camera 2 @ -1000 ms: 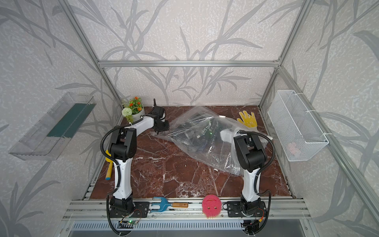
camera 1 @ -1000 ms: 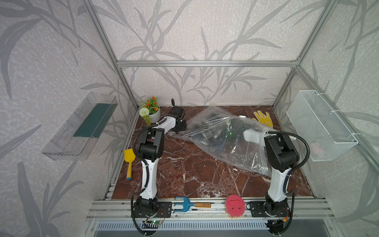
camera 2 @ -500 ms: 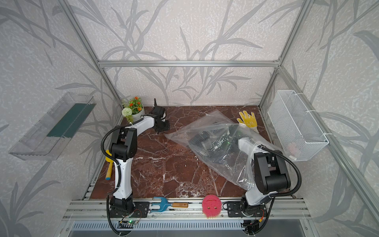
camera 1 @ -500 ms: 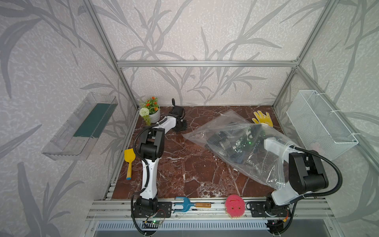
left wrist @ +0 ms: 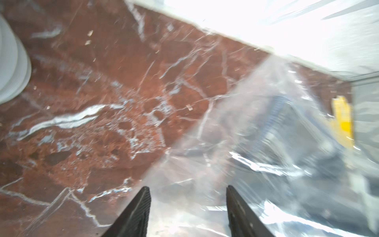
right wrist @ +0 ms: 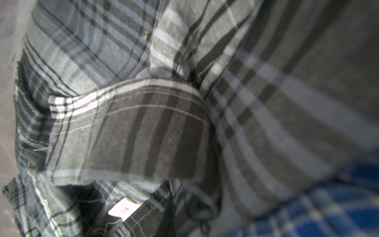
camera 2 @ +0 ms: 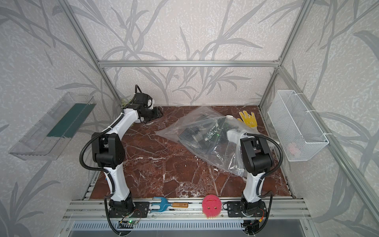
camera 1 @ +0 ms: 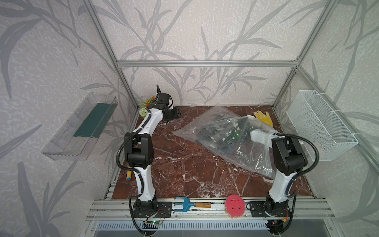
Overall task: Take the shirt out of the vacuum bag
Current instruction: Adjust the shirt in the vacuum bag.
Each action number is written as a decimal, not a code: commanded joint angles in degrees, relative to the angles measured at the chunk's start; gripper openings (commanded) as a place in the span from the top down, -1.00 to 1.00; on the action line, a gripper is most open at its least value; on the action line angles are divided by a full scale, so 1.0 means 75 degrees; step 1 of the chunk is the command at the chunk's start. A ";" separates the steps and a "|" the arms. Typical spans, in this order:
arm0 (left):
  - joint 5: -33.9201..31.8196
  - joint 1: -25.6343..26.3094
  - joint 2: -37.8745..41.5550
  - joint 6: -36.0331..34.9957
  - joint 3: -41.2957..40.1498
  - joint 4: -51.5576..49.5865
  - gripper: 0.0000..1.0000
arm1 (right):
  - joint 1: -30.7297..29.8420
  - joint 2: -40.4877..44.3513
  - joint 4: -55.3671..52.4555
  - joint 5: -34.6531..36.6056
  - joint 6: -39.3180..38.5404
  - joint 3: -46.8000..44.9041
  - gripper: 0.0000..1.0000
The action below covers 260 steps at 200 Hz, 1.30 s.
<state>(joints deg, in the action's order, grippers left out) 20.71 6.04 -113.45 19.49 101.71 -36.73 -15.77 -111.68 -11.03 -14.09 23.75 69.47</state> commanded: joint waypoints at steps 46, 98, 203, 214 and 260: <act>0.0421 0.0095 -0.0502 0.0112 -0.0384 0.0098 -0.10 | -0.0893 -0.2725 -0.0355 -0.0674 -0.0698 0.3684 1.00; 0.0179 -0.0056 -0.1069 0.0210 0.0380 0.0101 -0.06 | -0.0784 -0.2896 -0.1228 -0.0652 -0.1782 0.3868 1.00; 0.0039 -0.0138 -0.2165 0.0343 0.0652 -0.0014 -0.02 | -0.1213 -0.2418 -0.2309 -0.0144 -0.1350 0.3465 1.00; 0.0057 -0.0131 -0.2170 0.0326 0.0498 0.0042 -0.02 | -0.1257 -0.2423 -0.2225 -0.0106 -0.1126 0.3383 1.00; 0.0028 -0.0124 -0.2202 0.0203 0.0173 0.0094 -0.02 | -0.1290 -0.2453 -0.1650 -0.0191 -0.0545 0.2903 1.00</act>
<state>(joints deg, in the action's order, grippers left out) 21.58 5.17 -129.64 21.45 104.05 -35.59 -24.62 -128.88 -18.55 -16.34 17.15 95.07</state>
